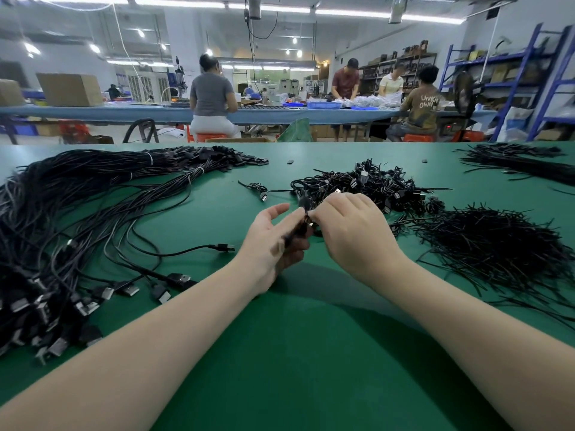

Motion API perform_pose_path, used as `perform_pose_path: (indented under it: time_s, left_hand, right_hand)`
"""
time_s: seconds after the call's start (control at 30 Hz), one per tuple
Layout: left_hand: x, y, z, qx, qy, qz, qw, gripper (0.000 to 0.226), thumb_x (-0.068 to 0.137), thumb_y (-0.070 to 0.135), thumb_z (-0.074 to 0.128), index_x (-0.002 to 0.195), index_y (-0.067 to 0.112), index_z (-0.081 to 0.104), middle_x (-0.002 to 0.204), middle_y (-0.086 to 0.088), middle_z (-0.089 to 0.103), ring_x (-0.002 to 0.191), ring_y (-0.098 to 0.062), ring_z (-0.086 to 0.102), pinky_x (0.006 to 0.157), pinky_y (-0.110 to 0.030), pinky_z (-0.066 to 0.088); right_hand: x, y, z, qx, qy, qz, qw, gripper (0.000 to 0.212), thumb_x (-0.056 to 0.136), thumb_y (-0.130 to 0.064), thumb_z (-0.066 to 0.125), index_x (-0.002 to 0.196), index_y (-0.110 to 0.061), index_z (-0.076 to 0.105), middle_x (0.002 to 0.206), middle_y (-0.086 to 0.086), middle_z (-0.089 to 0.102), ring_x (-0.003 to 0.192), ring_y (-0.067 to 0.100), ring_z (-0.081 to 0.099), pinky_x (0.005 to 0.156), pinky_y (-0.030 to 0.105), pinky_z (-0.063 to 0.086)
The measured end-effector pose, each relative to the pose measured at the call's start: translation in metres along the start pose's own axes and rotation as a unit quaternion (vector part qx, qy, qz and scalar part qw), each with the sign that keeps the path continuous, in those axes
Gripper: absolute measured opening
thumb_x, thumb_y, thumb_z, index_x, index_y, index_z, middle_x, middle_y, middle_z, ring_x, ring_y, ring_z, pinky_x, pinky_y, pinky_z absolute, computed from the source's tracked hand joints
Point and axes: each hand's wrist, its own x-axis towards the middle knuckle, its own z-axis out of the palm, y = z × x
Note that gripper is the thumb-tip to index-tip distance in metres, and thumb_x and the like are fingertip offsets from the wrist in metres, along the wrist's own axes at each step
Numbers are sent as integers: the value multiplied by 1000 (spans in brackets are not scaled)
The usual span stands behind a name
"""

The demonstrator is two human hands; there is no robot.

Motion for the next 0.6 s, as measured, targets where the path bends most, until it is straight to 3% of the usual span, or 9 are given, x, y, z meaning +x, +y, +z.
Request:
perform_pose_path:
  time_s: [0.07, 0.13, 0.3, 0.37, 0.43, 0.47, 0.6]
  left_hand:
    - [1, 3, -2, -29, -11, -33, 999, 20, 98, 14, 47, 109, 29, 54, 51, 4, 57, 36, -8, 45, 37, -16, 38]
    - [0, 4, -5, -21, -42, -24, 999, 23, 98, 13, 45, 103, 29, 61, 55, 3, 60, 41, -9, 51, 40, -17, 40]
    - [-2, -3, -4, 55, -57, 39, 996, 40, 96, 6, 35, 95, 29, 68, 87, 1, 72, 69, -12, 69, 56, -21, 48]
    - [-1, -6, -2, 102, -53, 67, 991, 42, 96, 0, 37, 99, 31, 66, 89, 5, 71, 73, -8, 68, 60, -18, 49]
    - [-1, -8, -2, 138, -53, 96, 984, 43, 93, -4, 44, 102, 33, 64, 89, 9, 70, 76, -4, 67, 62, -15, 49]
    - [-1, -10, -2, 152, -50, 112, 981, 42, 92, -5, 47, 101, 33, 63, 89, 9, 69, 76, -4, 65, 62, -14, 49]
    - [-1, -15, -4, 176, -22, 174, 969, 33, 89, 1, 60, 99, 31, 66, 91, 10, 67, 72, -4, 57, 66, -16, 46]
  right_hand:
    - [-2, 1, 2, -17, 12, -40, 999, 11, 79, 3, 64, 71, -3, 62, 70, 12, 60, 63, 31, 59, 57, 38, 49]
    - [-3, 1, 3, 5, 13, -26, 1000, 8, 82, 1, 63, 76, -3, 66, 74, 12, 63, 66, 31, 61, 60, 38, 50]
    - [-4, 1, 6, 151, -14, 168, 974, 12, 87, -7, 65, 96, -6, 74, 90, 11, 70, 81, 30, 65, 72, 37, 52]
    - [-3, 3, 9, 193, -30, 248, 949, 14, 89, -13, 65, 99, -13, 75, 90, 1, 70, 79, 13, 63, 77, 25, 49]
    - [-1, 4, 11, 233, -50, 291, 927, 13, 88, -14, 66, 95, -15, 76, 76, -13, 66, 67, -5, 57, 66, 6, 40]
    - [-1, 4, 12, 247, -64, 299, 919, 11, 87, -15, 66, 93, -15, 76, 72, -16, 65, 64, -7, 56, 62, 4, 39]
    - [-1, 1, 14, 287, -82, 332, 895, 7, 87, -17, 67, 88, -18, 74, 76, -7, 70, 71, 8, 63, 70, 19, 49]
